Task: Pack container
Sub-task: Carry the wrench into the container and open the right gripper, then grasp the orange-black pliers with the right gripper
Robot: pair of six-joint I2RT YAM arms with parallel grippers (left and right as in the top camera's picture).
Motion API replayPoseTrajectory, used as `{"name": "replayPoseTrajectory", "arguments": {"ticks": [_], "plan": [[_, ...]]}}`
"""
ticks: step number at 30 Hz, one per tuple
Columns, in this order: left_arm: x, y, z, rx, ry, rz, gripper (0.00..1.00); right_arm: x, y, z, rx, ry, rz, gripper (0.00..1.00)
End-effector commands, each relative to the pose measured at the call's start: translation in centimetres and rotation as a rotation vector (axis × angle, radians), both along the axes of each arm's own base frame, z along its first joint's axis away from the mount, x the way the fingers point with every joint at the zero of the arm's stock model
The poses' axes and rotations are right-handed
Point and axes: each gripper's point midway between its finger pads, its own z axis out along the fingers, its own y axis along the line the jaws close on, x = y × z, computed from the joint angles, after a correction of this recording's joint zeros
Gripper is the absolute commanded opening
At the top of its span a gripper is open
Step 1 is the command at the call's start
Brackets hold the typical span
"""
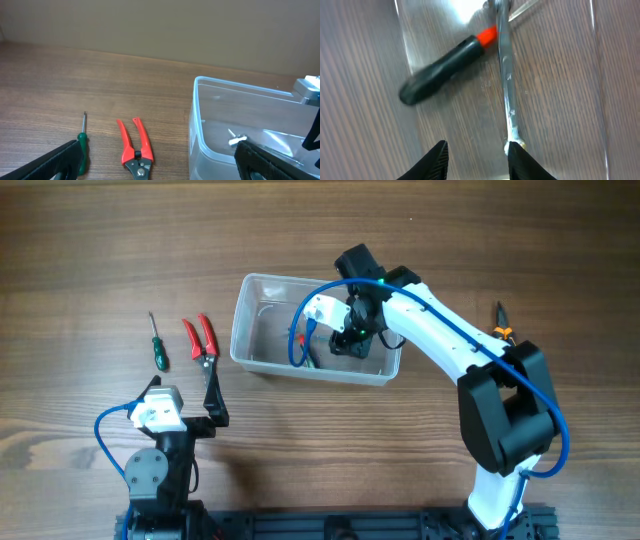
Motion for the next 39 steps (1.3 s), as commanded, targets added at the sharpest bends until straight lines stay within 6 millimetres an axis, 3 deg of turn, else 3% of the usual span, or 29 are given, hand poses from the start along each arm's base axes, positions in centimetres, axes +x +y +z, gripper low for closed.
{"name": "replayPoseTrajectory", "arguments": {"ticks": [1, 4, 7, 8, 9, 10, 12, 17, 19, 22, 26, 30, 33, 39], "plan": [[0.0, 0.2, 0.0, -0.016, -0.004, 0.011, 1.0, 0.6, 0.4, 0.3, 0.009, -0.002, -0.039, 0.4], [0.0, 0.2, 0.0, -0.016, -0.004, 0.011, 1.0, 1.9, 1.1, 2.5, 0.049, -0.024, -0.132, 0.4], [0.0, 0.2, 0.0, -0.016, -0.004, 0.011, 1.0, 5.2, 1.6, 9.5, 0.12, -0.152, -0.315, 0.4], [0.0, 0.2, 0.0, -0.016, -0.004, 0.011, 1.0, 6.8, 0.2, 12.7, 0.096, -0.238, -0.437, 0.4], [0.0, 0.2, 0.0, -0.016, -0.004, 0.011, 1.0, 8.5, -3.1, 16.3, 0.04, -0.346, -0.642, 0.42], [0.0, 0.2, 0.0, -0.016, -0.004, 0.011, 1.0, 9.0, -5.5, 18.0, 0.013, -0.384, -0.761, 0.43], [0.0, 0.2, 0.0, -0.016, -0.004, 0.011, 1.0, 8.5, -9.2, 18.8, -0.007, -0.348, -0.91, 0.51], [0.0, 0.2, 0.0, -0.016, -0.004, 0.011, 1.0, 6.8, -21.3, 15.9, -0.181, -0.173, -1.217, 0.5], [0.0, 0.2, 0.0, -0.016, -0.004, 0.011, 1.0, 6.2, -25.1, 15.0, -0.219, -0.132, -1.305, 0.5], [0.0, 0.2, 0.0, -0.016, -0.004, 0.011, 1.0, 4.1, -28.9, 12.6, -0.284, -0.038, -1.388, 0.48], [0.0, 0.2, 0.0, -0.016, -0.004, 0.011, 1.0, 0.7, -30.2, 6.1, -0.328, 0.13, -1.388, 0.45], [0.0, 0.2, 0.0, -0.016, -0.004, 0.011, 1.0, -1.2, -30.4, 1.3, -0.357, 0.164, -1.353, 0.45], [0.0, 0.2, 0.0, -0.016, -0.004, 0.011, 1.0, -1.2, -30.5, -0.3, -0.346, 0.147, -1.359, 0.46], [0.0, 0.2, 0.0, -0.016, -0.004, 0.011, 1.0, -0.7, -31.8, -0.5, -0.328, 0.128, -1.401, 0.46]]}}
